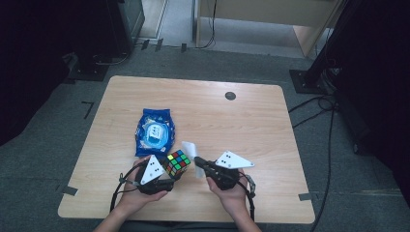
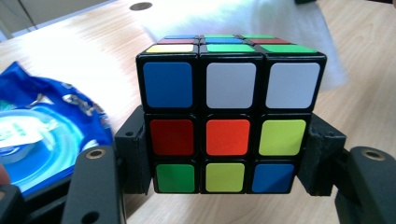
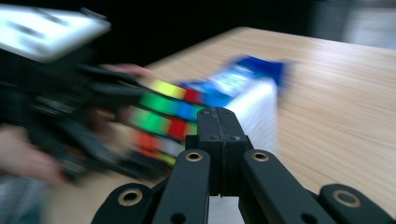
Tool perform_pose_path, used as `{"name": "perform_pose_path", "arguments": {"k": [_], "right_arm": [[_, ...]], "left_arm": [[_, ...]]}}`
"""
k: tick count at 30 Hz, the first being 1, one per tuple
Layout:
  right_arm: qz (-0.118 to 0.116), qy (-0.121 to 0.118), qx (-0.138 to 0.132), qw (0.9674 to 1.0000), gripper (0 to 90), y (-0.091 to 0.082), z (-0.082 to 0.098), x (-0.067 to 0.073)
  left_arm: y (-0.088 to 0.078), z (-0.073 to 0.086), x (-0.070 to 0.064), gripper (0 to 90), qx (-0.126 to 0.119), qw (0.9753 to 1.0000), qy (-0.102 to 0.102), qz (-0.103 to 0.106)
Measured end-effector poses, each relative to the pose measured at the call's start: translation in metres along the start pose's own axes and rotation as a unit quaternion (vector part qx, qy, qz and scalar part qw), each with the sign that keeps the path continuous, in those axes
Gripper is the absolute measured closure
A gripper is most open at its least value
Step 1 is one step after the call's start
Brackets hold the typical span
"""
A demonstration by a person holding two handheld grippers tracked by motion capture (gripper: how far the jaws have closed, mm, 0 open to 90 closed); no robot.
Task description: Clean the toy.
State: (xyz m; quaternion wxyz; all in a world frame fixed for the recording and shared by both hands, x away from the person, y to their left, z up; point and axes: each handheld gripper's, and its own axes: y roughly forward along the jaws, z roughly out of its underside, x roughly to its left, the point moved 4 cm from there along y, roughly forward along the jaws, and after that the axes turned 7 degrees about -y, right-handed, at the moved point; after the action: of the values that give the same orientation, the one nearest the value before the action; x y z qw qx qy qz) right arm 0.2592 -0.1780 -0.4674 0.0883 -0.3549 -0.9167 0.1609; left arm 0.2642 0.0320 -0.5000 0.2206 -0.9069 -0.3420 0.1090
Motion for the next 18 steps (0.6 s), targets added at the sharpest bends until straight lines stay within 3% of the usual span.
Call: {"name": "perform_pose_path", "arguments": {"k": [2, 4, 5, 6, 7, 9, 12, 15, 16, 18], "right_arm": [[0.048, -0.010, 0.040, 0.9980, 90.0, -0.004, 0.011, -0.015], [0.108, -0.012, 0.085, 0.9904, 89.5, -0.007, 0.024, -0.033], [0.139, -0.003, 0.102, 0.9849, 85.1, -0.009, 0.030, -0.042], [0.166, 0.034, 0.108, 0.9796, 80.0, -0.014, 0.036, -0.055], [0.171, 0.051, 0.103, 0.9785, 76.0, -0.016, 0.037, -0.058], [0.194, 0.094, 0.082, 0.9729, 65.7, -0.022, 0.039, -0.067], [0.214, 0.104, 0.073, 0.9686, 51.7, -0.022, 0.039, -0.066], [0.232, 0.143, 0.073, 0.9594, 41.2, -0.014, 0.044, -0.068], [0.239, 0.159, 0.081, 0.9546, 38.7, -0.009, 0.047, -0.070], [0.240, 0.173, 0.091, 0.9507, 38.2, 0.002, 0.052, -0.074]], "left_arm": [[-0.002, -0.001, 0.004, 34.4, -0.002, 1.0000, -0.004, -0.004], [-0.003, -0.001, 0.006, 34.4, -0.004, 1.0000, -0.005, -0.007], [-0.004, -0.002, 0.007, 34.4, -0.005, 0.9999, -0.006, -0.007], [-0.004, -0.002, 0.007, 34.4, -0.005, 0.9999, -0.005, -0.008], [-0.004, -0.002, 0.007, 34.4, -0.005, 0.9999, -0.005, -0.008], [-0.003, -0.002, 0.006, 34.4, -0.005, 0.9999, -0.005, -0.008], [-0.002, -0.001, 0.005, 34.4, -0.001, 1.0000, -0.001, -0.007], [0.000, 0.000, 0.003, 34.4, 0.001, 1.0000, 0.001, -0.006], [0.000, 0.000, 0.003, 34.4, 0.002, 1.0000, 0.002, -0.006], [0.001, 0.000, 0.002, 34.4, 0.003, 1.0000, 0.003, -0.005]]}}
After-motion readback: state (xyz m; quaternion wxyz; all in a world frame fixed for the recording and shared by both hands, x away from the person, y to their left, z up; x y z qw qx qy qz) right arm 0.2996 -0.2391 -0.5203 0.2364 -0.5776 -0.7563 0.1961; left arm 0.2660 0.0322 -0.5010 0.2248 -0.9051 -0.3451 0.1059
